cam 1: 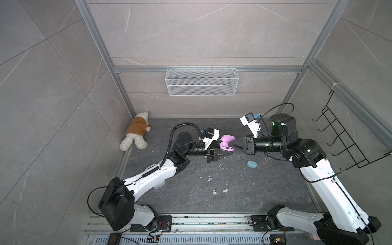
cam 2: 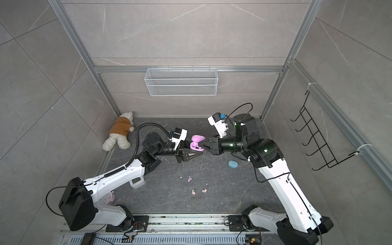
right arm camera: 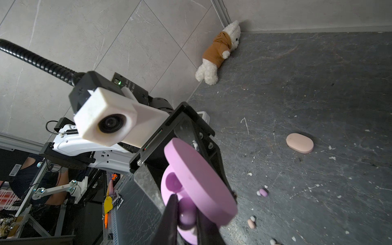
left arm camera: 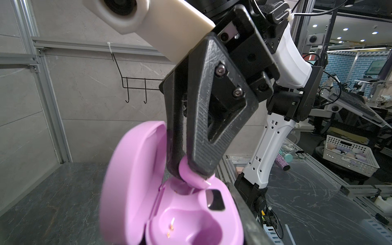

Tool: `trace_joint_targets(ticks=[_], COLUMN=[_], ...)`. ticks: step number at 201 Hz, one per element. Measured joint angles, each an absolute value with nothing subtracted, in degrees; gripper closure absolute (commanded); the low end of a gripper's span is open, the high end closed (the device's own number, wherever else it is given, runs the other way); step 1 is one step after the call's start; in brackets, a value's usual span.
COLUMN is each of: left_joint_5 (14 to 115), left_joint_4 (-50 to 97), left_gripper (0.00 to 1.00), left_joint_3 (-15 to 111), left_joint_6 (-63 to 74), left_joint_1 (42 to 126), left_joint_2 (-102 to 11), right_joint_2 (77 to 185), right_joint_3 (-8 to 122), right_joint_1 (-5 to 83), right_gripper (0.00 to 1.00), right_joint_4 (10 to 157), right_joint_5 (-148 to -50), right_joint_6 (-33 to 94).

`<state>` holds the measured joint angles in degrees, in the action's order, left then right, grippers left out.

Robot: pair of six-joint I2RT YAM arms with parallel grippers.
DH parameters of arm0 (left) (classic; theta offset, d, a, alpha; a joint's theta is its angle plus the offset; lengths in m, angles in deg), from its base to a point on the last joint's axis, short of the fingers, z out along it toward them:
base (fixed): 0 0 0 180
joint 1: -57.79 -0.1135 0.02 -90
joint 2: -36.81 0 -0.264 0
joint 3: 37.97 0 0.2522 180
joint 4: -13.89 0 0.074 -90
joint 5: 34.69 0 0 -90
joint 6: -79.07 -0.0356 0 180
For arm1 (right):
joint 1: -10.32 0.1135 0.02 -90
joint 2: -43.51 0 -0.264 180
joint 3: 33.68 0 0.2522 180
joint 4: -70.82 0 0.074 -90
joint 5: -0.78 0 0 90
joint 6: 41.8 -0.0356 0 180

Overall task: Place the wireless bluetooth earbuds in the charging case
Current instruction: 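Lower the pink earbud into the case slot with the right gripper, then open the right gripper and withdraw it from the pink case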

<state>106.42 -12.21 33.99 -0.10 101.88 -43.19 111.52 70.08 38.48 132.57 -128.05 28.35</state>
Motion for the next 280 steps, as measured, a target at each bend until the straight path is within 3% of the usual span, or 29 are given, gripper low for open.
trace_joint_targets(ticks=[35,158,280], left_joint_5=[106.42,106.01,105.51], left_joint_4=[-11.38,-11.4,-11.36], left_gripper=[0.95,0.95,0.96], left_joint_3=[33.99,33.99,33.99], left_joint_6=[-0.54,-0.67,-0.71], left_joint_1=[101.88,101.91,101.91], left_joint_2=[-43.06,-42.82,-42.82], right_joint_2=[111.78,113.22,114.77], right_joint_3=[70.08,75.59,79.92], right_joint_1=[38.53,39.73,42.35], right_gripper=[0.81,0.49,0.36], right_joint_4=[132.63,138.18,141.62], right_joint_5=[-128.03,-125.51,-120.99], right_joint_6=[28.37,29.85,31.78])
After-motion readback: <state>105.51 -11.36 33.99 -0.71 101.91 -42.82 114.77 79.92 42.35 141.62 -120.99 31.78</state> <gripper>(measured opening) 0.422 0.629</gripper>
